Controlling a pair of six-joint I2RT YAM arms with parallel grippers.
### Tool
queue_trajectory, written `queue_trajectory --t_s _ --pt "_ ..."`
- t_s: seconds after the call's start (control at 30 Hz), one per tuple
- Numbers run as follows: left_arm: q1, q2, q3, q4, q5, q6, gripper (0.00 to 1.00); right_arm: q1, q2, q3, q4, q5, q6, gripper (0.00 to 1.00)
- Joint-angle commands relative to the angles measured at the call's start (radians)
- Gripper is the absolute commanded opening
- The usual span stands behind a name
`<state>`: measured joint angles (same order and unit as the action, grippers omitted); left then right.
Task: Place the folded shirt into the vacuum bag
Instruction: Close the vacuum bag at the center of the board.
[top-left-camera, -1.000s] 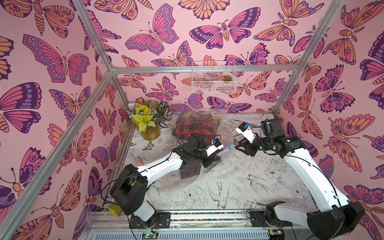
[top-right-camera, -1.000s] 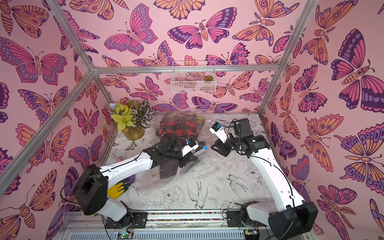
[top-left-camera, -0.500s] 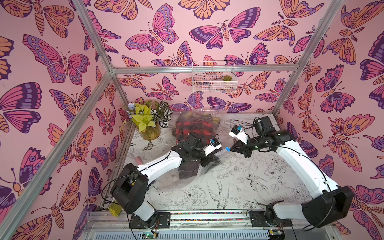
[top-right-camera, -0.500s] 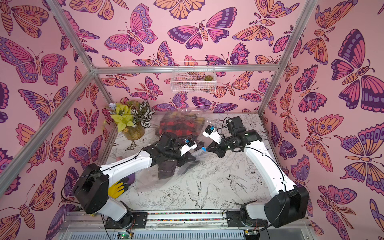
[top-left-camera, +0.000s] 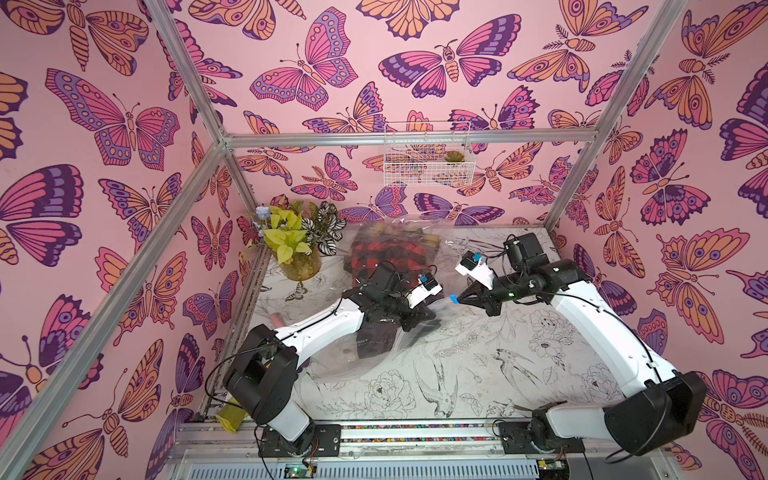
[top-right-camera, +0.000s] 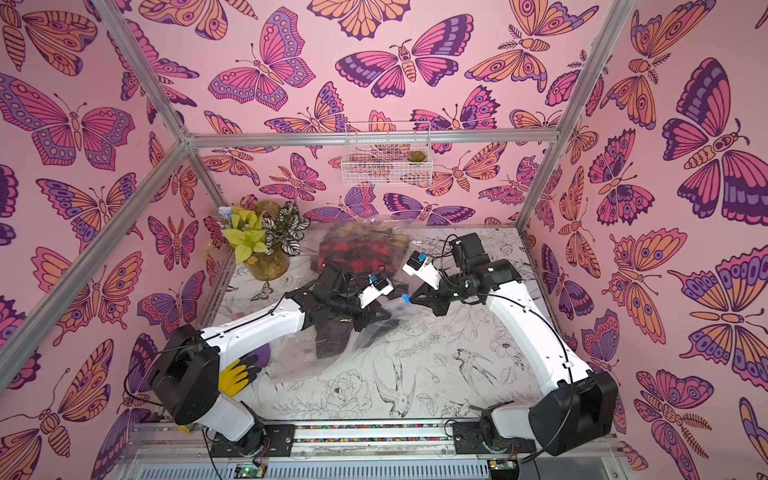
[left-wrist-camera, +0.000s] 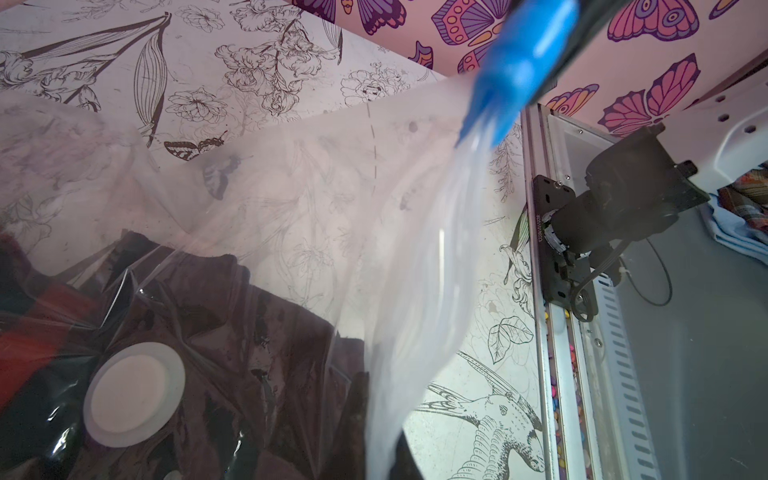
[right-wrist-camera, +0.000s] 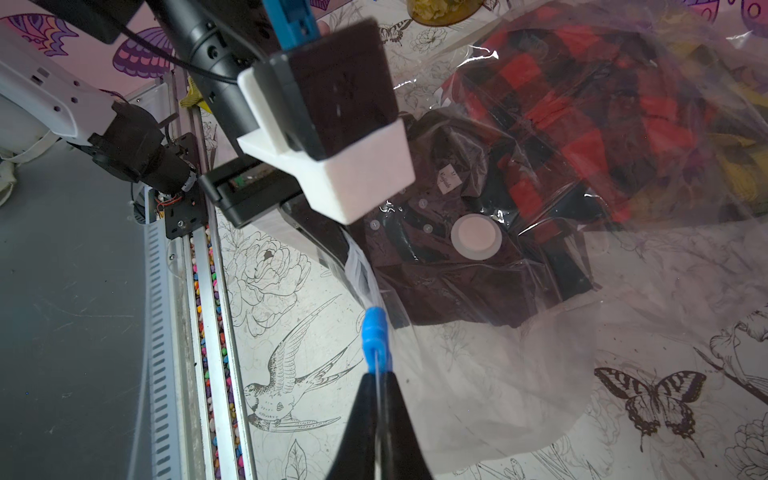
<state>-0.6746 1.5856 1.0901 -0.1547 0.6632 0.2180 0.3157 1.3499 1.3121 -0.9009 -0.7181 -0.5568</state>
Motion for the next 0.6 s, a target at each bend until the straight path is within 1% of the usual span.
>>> queue_trajectory --t_s 0.0,0.1,0.13,0.2,0.23,0.3,0.37,0.43,0.5,0.57 --pt "0.003 -0.001 0.013 0.009 0.020 -0.008 0.00 0.015 0.012 0.000 0.003 -0.010 0.018 0.00" --pt "0.003 -0.022 0.014 -0.001 0.009 -0.020 0.00 0.016 0.015 0.003 0.011 0.005 0.032 0.00" --pt "0.003 -0.035 0.014 -0.006 0.006 -0.032 0.05 0.015 0.015 0.007 0.011 0.003 0.037 0.00" --pt "0.004 -0.063 0.014 -0.007 0.008 -0.060 0.27 0.017 0.013 0.009 0.016 -0.001 0.047 0.00" --pt "0.003 -0.072 0.019 -0.004 0.017 -0.077 0.34 0.020 0.009 0.010 0.016 -0.001 0.046 0.00" --pt "-0.003 -0.066 0.047 0.018 0.051 -0.122 0.42 0.028 0.006 0.011 0.013 0.004 0.045 0.00" --pt "-0.021 -0.048 0.086 0.039 0.081 -0.147 0.45 0.038 0.008 0.015 0.008 0.001 0.041 0.00" --pt "-0.029 -0.028 0.112 0.083 0.101 -0.177 0.45 0.043 0.011 0.016 0.011 -0.001 0.042 0.00" --pt "-0.029 -0.010 0.123 0.122 0.121 -0.195 0.44 0.045 0.015 0.017 0.011 -0.004 0.046 0.00" --pt "-0.034 0.008 0.142 0.124 0.137 -0.189 0.40 0.047 0.017 0.022 0.009 -0.005 0.046 0.00"
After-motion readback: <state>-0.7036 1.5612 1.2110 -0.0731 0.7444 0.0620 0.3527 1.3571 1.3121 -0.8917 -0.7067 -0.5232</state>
